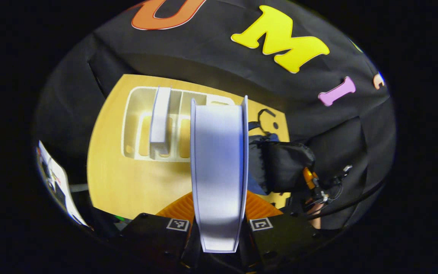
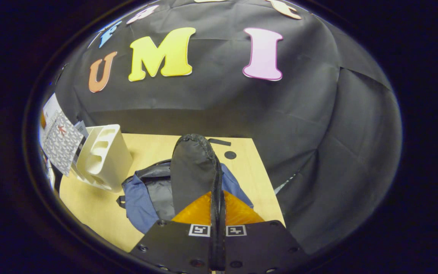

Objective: Open the schoolbag, grab two books from the bookshelf and put them into the schoolbag.

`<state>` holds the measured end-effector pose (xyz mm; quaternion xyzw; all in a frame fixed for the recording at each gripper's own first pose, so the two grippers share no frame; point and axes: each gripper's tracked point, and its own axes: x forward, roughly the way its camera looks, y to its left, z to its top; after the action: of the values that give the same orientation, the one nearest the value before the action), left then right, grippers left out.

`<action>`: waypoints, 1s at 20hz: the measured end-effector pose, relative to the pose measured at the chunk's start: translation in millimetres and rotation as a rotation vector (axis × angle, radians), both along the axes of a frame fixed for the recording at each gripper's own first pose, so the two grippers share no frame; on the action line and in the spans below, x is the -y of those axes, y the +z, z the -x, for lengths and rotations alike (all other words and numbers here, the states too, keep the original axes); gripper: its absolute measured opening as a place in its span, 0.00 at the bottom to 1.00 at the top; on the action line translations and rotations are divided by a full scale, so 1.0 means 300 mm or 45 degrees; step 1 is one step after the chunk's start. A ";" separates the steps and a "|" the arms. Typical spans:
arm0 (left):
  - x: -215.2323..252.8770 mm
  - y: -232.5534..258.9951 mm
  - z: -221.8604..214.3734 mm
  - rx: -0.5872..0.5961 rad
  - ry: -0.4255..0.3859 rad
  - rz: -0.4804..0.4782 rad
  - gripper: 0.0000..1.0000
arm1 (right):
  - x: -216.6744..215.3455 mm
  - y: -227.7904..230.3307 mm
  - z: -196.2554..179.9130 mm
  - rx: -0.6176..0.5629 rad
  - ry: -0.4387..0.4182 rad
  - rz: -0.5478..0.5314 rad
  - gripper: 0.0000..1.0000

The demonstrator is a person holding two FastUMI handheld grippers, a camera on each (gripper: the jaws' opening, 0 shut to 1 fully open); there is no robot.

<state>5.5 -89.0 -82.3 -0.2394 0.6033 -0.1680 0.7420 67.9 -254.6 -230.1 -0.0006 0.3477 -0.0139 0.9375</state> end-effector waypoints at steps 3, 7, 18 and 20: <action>0.113 -0.026 0.007 0.037 0.052 0.188 0.44 | -0.022 -0.005 0.008 -0.003 0.016 0.031 0.00; 0.327 -0.117 0.031 0.058 0.098 0.363 0.44 | -0.046 0.005 0.003 -0.005 0.037 0.053 0.00; 0.740 -0.512 0.071 0.061 0.026 0.259 0.44 | -0.034 -0.014 -0.004 -0.036 0.007 0.036 0.00; 0.784 -0.567 0.082 0.041 0.016 0.268 0.44 | -0.026 -0.009 -0.005 -0.032 0.008 0.039 0.00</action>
<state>-19.2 -324.1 -252.4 -0.3170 0.5688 -0.2294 0.7234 69.3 -246.7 -232.8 -0.0164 0.3592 -0.0163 0.9330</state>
